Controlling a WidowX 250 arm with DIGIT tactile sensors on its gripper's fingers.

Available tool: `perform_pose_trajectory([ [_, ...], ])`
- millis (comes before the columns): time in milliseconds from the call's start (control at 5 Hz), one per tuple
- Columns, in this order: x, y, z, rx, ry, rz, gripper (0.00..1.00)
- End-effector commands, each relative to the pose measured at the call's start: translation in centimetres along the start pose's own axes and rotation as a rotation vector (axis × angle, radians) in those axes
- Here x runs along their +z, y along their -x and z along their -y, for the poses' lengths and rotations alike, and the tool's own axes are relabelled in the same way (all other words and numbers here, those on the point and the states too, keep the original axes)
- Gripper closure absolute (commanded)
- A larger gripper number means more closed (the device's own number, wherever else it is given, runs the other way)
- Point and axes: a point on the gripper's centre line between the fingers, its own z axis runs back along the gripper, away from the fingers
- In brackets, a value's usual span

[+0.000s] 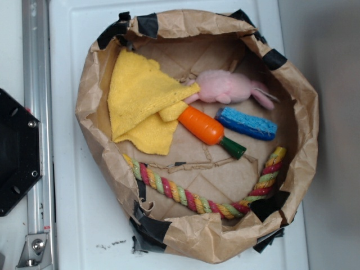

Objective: Grab the multicolored rope.

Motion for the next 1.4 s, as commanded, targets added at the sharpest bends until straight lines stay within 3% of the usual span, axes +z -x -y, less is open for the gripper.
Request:
perform_pose_trajectory([
  [0, 0.0, 0.0, 0.0, 0.000, 0.000, 0.000, 0.00],
  [200, -2.6, -3.8, -0.3, 0.051, 0.026, 0.098, 0.00],
  [600, -7.9, -10.0, -2.4, 0.148, -0.017, 0.189, 0.00],
  [800, -11.5, -12.2, -2.1, 0.131, -0.032, 0.204, 0.00],
  [1000, -15.1, -14.2, -1.2, 0.100, -0.077, 0.162, 0.00],
  [1200, -17.3, -16.0, 0.3, 0.032, -0.029, 0.175, 0.00],
])
